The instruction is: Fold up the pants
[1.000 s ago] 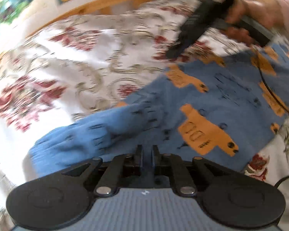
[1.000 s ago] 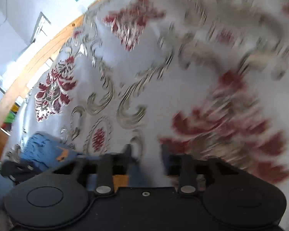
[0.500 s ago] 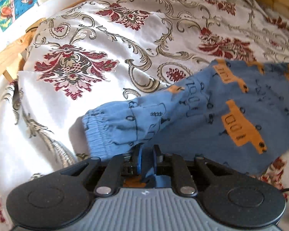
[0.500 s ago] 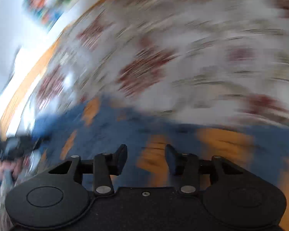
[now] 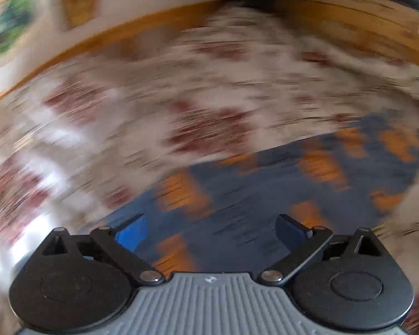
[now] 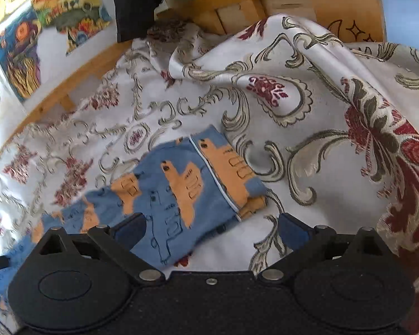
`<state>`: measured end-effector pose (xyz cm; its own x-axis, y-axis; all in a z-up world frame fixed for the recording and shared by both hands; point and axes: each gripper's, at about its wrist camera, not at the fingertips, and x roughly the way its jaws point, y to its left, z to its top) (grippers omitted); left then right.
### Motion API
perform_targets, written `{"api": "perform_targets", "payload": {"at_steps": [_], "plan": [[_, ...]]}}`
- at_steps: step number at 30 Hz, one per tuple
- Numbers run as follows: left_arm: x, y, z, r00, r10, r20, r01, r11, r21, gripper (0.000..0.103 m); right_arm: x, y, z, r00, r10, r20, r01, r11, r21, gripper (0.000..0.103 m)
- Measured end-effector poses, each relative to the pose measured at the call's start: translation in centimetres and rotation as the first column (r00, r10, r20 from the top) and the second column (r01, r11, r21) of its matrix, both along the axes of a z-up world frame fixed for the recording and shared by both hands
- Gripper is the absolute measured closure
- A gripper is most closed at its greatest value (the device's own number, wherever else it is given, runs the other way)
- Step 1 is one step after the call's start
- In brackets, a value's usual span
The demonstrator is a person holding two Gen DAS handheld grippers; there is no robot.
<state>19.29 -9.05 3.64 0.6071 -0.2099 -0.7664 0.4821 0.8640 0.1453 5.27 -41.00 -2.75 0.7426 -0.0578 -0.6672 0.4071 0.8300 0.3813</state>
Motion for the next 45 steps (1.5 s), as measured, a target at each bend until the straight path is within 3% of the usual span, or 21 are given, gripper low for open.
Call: {"api": "perform_targets", "payload": {"at_steps": [2,5,8,10,12,15,18,20,25,29,32,34,35,38,41,43,45], "plan": [[1.0,-4.7,0.7,0.991,-0.121,-0.049,0.121,0.993,0.0,0.002,-0.3,-0.5,-0.1,0.999,-0.006,0.042,0.004,0.999,0.05,0.002],[2.4,-11.6,2.3,0.959,-0.25,-0.136,0.262,0.962,0.078,0.002,-0.8,-1.8,-0.8,0.998,-0.036,0.06,0.026,0.988,0.151,0.003],[3.6,-17.3,4.0,0.912,-0.364,-0.191,0.396,0.902,0.174,0.0,-1.3,-3.7,-1.8,0.991,-0.107,0.079,0.079,0.951,0.299,0.006],[3.9,-20.5,4.6,0.88,-0.44,-0.179,0.472,0.855,0.215,0.0,-1.5,-4.6,-2.3,0.984,-0.152,0.09,0.11,0.926,0.36,0.012],[4.4,-23.3,4.1,0.836,-0.53,-0.145,0.549,0.807,0.218,0.0,-1.5,-5.2,-2.7,0.977,-0.193,0.088,0.142,0.905,0.402,0.025],[5.2,-26.7,2.0,0.775,-0.625,-0.096,0.632,0.758,0.162,0.0,-1.4,-5.7,-3.3,0.97,-0.232,0.072,0.18,0.886,0.428,0.039],[6.9,-28.7,-1.8,0.774,-0.624,-0.107,0.633,0.767,0.106,0.0,-1.0,-5.9,-3.9,0.959,-0.281,0.035,0.24,0.874,0.422,0.056],[7.7,-29.2,-4.1,0.796,-0.593,-0.125,0.604,0.792,0.091,0.0,-1.0,-5.9,-4.1,0.95,-0.31,0.031,0.267,0.863,0.429,0.056],[8.7,-28.9,-7.3,0.819,-0.554,-0.147,0.567,0.821,0.065,0.0,-0.7,-5.6,-4.3,0.94,-0.34,0.032,0.295,0.857,0.421,0.056],[8.1,-28.7,-7.9,0.834,-0.537,-0.13,0.548,0.834,0.071,0.0,-0.3,-5.7,-4.7,0.938,-0.346,0.033,0.298,0.848,0.438,0.064],[7.5,-28.7,-7.2,0.831,-0.542,-0.129,0.554,0.828,0.092,0.0,-0.6,-6.2,-5.1,0.926,-0.378,0.027,0.32,0.817,0.479,0.079],[7.6,-28.6,-6.0,0.832,-0.539,-0.13,0.551,0.831,0.075,0.0,-1.1,-6.5,-5.2,0.92,-0.392,0.028,0.326,0.802,0.501,0.085],[7.7,-28.2,-5.2,0.833,-0.537,-0.135,0.546,0.837,0.041,0.0,-1.1,-6.4,-5.0,0.923,-0.383,0.034,0.319,0.814,0.485,0.086],[8.4,-27.0,-2.5,0.828,-0.533,-0.174,0.524,0.846,-0.1,0.0,-0.8,-5.4,-3.4,0.941,-0.328,0.079,0.279,0.888,0.366,0.087],[9.5,-25.9,-0.4,0.806,-0.538,-0.246,0.483,0.839,-0.251,0.0,-0.1,-3.5,-1.2,0.967,-0.217,0.134,0.195,0.967,0.161,0.087],[10.5,-26.0,0.2,0.781,-0.538,-0.318,0.442,0.835,-0.328,0.0,0.6,-1.4,0.1,0.984,-0.109,0.143,0.111,0.994,-0.007,0.087],[11.3,-26.5,0.3,0.758,-0.521,-0.392,0.393,0.845,-0.364,0.001,1.0,0.6,0.9,0.989,-0.016,0.149,0.038,0.989,-0.142,0.087]]}}
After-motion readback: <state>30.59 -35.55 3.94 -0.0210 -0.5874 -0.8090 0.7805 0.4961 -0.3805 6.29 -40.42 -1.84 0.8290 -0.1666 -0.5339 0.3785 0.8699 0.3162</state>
